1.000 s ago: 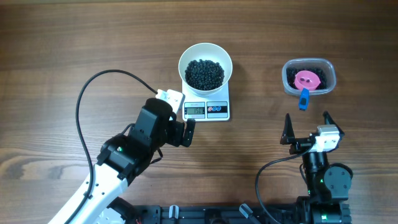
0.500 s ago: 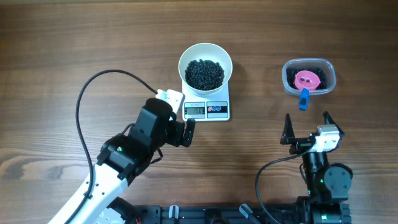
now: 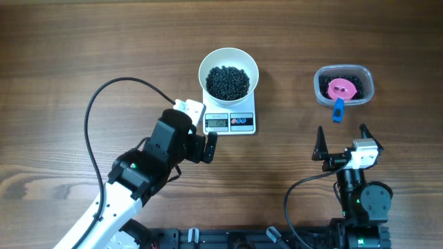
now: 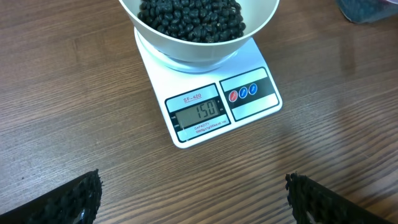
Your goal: Scoop item into bowl and weigh 150g on scale
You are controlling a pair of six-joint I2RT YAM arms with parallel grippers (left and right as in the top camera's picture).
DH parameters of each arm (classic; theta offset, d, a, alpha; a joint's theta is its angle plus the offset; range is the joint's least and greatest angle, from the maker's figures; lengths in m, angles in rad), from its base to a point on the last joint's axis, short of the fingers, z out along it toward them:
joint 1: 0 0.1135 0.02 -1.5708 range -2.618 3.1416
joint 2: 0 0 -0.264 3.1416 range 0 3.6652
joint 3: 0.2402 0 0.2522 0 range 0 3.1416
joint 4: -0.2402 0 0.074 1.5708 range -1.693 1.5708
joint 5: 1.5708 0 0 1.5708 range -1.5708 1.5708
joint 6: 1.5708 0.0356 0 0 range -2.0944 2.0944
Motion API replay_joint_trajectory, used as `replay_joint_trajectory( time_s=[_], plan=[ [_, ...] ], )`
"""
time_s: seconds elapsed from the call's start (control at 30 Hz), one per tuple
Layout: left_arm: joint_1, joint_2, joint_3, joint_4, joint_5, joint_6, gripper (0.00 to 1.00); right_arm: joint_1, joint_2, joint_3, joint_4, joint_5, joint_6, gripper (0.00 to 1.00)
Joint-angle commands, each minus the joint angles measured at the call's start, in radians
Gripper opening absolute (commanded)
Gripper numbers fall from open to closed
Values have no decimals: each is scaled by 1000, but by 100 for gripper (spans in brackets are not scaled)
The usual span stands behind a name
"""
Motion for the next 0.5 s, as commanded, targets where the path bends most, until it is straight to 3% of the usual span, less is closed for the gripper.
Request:
replay_joint_trajectory(
  time_s=[0.0, 0.47],
  plan=[
    [4, 1, -2, 2, -13, 20, 100, -4, -14, -2, 3, 14, -3, 100],
    [3, 1, -2, 2, -8, 19, 100, -4, -14, -2, 3, 14, -3, 100]
  ],
)
